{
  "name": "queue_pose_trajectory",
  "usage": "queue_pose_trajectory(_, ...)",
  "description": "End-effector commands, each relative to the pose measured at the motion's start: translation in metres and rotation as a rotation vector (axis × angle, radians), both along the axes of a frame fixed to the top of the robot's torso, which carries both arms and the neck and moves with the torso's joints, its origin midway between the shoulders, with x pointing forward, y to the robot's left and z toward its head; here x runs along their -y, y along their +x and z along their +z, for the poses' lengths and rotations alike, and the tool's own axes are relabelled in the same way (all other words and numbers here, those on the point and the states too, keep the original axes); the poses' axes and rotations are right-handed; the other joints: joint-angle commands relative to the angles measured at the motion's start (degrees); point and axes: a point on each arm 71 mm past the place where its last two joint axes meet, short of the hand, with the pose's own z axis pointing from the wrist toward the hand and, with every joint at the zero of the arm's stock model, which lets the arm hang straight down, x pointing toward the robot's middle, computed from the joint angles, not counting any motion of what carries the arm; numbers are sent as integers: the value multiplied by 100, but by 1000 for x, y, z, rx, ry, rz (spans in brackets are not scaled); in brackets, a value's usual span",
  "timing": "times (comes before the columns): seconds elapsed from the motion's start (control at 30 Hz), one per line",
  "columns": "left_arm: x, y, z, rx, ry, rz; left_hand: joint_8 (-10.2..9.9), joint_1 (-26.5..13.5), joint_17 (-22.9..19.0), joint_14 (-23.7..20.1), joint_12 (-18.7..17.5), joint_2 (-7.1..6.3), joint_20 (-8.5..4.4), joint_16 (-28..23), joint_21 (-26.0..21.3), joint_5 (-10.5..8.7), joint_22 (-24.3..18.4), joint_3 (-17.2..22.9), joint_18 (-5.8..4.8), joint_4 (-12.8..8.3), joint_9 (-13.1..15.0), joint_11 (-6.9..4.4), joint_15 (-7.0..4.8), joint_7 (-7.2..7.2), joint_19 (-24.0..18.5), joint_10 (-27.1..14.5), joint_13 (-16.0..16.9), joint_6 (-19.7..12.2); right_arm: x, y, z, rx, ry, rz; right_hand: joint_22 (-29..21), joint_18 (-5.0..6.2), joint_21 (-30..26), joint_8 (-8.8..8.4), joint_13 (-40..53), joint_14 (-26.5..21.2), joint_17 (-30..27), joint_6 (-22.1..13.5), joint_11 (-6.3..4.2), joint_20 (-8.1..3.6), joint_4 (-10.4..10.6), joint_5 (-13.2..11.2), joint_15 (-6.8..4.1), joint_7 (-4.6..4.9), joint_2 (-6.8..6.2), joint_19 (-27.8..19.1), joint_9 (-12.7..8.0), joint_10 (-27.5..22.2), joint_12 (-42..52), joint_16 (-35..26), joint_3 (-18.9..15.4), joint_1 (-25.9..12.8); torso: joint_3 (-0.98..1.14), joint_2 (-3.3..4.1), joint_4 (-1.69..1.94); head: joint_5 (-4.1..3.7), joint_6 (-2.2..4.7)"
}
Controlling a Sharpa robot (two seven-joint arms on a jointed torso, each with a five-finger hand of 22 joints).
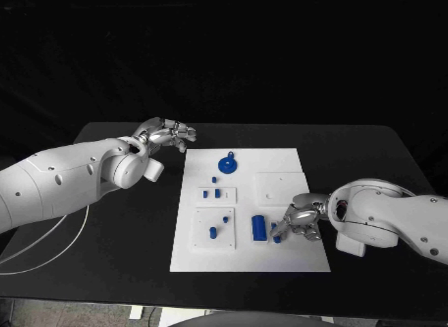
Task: Assemble the parts on the task board
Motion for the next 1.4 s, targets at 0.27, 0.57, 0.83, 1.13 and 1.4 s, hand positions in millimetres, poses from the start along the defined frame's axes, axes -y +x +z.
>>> queue_pose_trajectory(0.27,2,0,1,4,-6,-18,28,-52,10,-20,14,0,-42,-39,-22,-14,24,2,68,35,9,52,35,-1,13,3,6,-36,3,-1,0,-9,-9,37,13,384,-12,30,9,-6,-5,-22,-5,-58,-19,-3,-45,7,48,-13,2,-6,-44,-46,-34,49,-4,-1,2,-24,-8)
queue_pose_trajectory(0.57,2,0,1,4,-6,-18,28,-51,11,-20,14,0,-42,-40,-23,-14,26,2,69,35,9,52,35,-1,13,3,7,-36,4,-5,-2,-37,-51,100,21,384,-20,10,26,-32,-3,-35,6,-67,-26,-6,-34,18,-88,-36,-14,-26,-57,-70,66,651,-4,0,2,-31,-9)
queue_pose_trajectory(0.83,2,0,1,3,-6,-18,29,-50,12,-20,15,1,-42,-41,-25,-14,28,3,69,35,9,52,35,-1,13,3,7,-37,4,-5,-3,-45,-58,103,16,384,-24,8,29,-27,1,-22,15,-39,11,-6,-24,26,-110,-26,-23,-20,-62,-69,228,824,-6,0,5,-37,-9)
queue_pose_trajectory(1.13,1,0,1,3,-5,-17,29,-50,13,-20,15,1,-42,-41,-25,-14,29,3,69,35,9,52,35,-1,13,3,7,-37,5,-1,-3,-25,-54,75,12,384,-25,6,31,-17,9,-15,17,-15,87,-8,-21,28,-67,-13,-28,-13,-64,-61,258,708,-4,-1,7,-41,-16)
queue_pose_trajectory(1.4,1,-1,1,3,-5,-16,30,-49,14,-20,15,4,-42,-42,-27,-13,30,4,69,36,9,52,35,-1,14,3,8,-37,5,3,-3,1,-75,70,2,384,-31,7,31,14,15,12,6,-11,298,-7,-32,17,121,12,-40,13,-69,-51,545,617,-3,1,1,-46,-23)
